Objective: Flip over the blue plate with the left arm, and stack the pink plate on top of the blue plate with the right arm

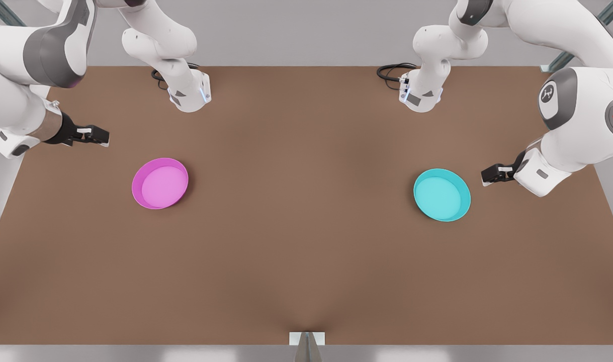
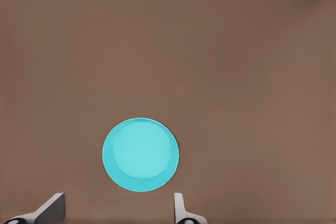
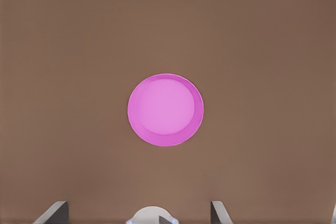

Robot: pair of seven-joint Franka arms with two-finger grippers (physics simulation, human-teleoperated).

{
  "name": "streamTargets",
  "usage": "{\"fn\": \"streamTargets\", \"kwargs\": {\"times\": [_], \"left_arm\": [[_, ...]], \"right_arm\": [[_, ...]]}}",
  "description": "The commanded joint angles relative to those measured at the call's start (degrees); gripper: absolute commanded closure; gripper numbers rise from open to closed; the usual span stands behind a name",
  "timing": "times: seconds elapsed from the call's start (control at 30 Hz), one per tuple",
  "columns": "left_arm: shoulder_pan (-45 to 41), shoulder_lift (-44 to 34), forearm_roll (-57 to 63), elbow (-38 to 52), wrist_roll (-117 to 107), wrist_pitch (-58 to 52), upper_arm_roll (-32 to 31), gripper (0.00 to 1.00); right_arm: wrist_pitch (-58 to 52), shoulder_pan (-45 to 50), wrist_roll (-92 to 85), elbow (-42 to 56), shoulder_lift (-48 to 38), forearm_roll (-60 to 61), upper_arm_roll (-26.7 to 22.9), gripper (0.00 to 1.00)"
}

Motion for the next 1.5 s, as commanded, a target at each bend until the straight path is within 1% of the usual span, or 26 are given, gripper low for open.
{"fn": "streamTargets", "kwargs": {"times": [0.0,0.1,0.13,0.17,0.2,0.27,0.3,0.33,0.37,0.4,0.43,0.47,0.53,0.57,0.7,0.87,1.07,1.1,1.13,1.17,1.27,1.3,1.33,1.43,1.47], "left_arm": [[0.0,-0.1,0.2,0.0,0.2,-0.3,0.4,0.0],[0.1,1.7,0.8,-1.0,-2.4,0.7,2.4,0.0],[-0.2,-3.0,-0.1,-12.7,-0.6,10.9,7.0,0.0],[0.1,-4.1,-0.9,-20.2,6.9,16.5,7.8,0.0],[2.8,-1.0,-1.2,-21.5,14.7,17.5,7.9,0.0],[7.8,2.5,-5.7,-30.7,37.2,26.8,8.2,0.0],[9.2,5.0,-9.2,-32.0,47.9,30.8,9.1,0.0],[10.2,6.7,-15.9,-35.9,56.4,36.1,9.6,0.0],[10.2,7.0,-19.2,-38.5,63.0,38.0,10.7,0.0],[10.7,8.0,-19.5,-38.6,65.2,38.4,11.1,0.0],[10.8,8.6,-20.6,-41.5,67.1,45.8,11.1,0.0],[11.5,10.6,-23.2,-42.7,68.6,47.3,11.1,0.0],[11.6,12.7,-23.8,-43.2,68.6,49.9,11.1,0.0],[11.5,13.1,-26.5,-43.6,68.6,49.7,11.1,0.0],[11.5,14.1,-26.5,-44.4,70.6,47.2,11.1,0.0],[11.3,13.4,-26.5,-45.4,59.3,43.6,11.1,0.0],[9.8,13.3,-26.6,-45.6,47.9,43.3,10.6,0.0],[9.6,13.3,-26.6,-45.6,47.3,43.3,10.5,0.03],[9.5,13.3,-26.6,-45.5,47.1,43.3,10.5,0.1],[9.3,13.3,-26.6,-45.5,46.4,43.3,10.4,0.12],[9.2,13.3,-26.7,-45.5,45.9,43.5,10.2,0.12],[9.1,13.5,-26.7,-45.4,45.7,44.0,9.9,0.19],[9.1,13.6,-26.9,-45.3,45.6,44.1,9.9,0.23],[9.1,13.9,-26.9,-45.2,45.0,44.2,9.8,0.24],[9.1,14.1,-26.9,-45.2,44.8,44.2,9.8,0.27]], "right_arm": [[0.0,-0.1,-0.4,-0.1,0.0,0.0,0.0,0.0],[0.1,-0.1,-0.4,-0.5,0.2,0.0,0.0,0.0],[0.2,-0.1,-0.4,-0.8,0.2,0.0,0.0,0.0],[0.2,-0.1,-0.4,-0.8,0.4,0.0,0.0,0.0],[0.1,-0.1,-0.4,-0.8,0.4,0.0,-0.1,0.0],[0.1,-0.3,-0.4,-0.8,0.4,0.0,-0.1,0.0],[0.3,-1.0,-0.5,-1.5,0.3,0.4,-0.1,0.0],[0.3,-1.0,-0.5,-1.7,0.1,0.4,-0.2,0.0],[0.3,-0.9,-0.4,-2.0,0.0,0.3,-0.2,0.0],[1.3,-0.9,-0.4,-2.9,-0.2,0.2,-0.2,0.0],[1.3,-0.9,-0.4,-3.0,-0.2,0.2,-0.2,0.0],[1.5,-0.9,-0.4,-3.0,-0.2,0.2,-0.2,0.0],[1.5,-0.9,-0.4,-3.0,-0.2,0.2,-0.2,0.0],[1.5,-0.9,-0.4,-3.0,-0.2,0.2,-0.2,0.0],[1.0,-0.9,-0.4,-3.3,-0.2,0.1,-0.5,0.0],[1.3,-0.8,-0.4,-4.4,-0.8,0.0,-0.7,0.0],[1.4,-0.8,-0.5,-4.4,-0.6,0.1,-0.7,0.0],[1.4,-0.8,-0.5,-4.4,-0.6,0.1,-0.7,0.0],[1.4,-0.8,-0.5,-4.4,-0.6,0.1,-0.7,0.0],[1.4,-0.8,-0.5,-4.4,-0.5,0.1,-0.7,0.0],[1.4,-0.8,-0.5,-4.4,-0.5,0.1,-0.7,0.0],[1.4,-0.8,-0.5,-4.4,-0.5,0.1,-0.7,0.0],[1.4,-0.8,-0.5,-4.4,-0.5,0.1,-0.7,0.0],[1.4,-0.8,-0.5,-4.4,-0.3,0.1,-0.7,0.0],[1.4,-0.8,-0.5,-4.4,-0.2,0.1,-0.7,0.0]]}}
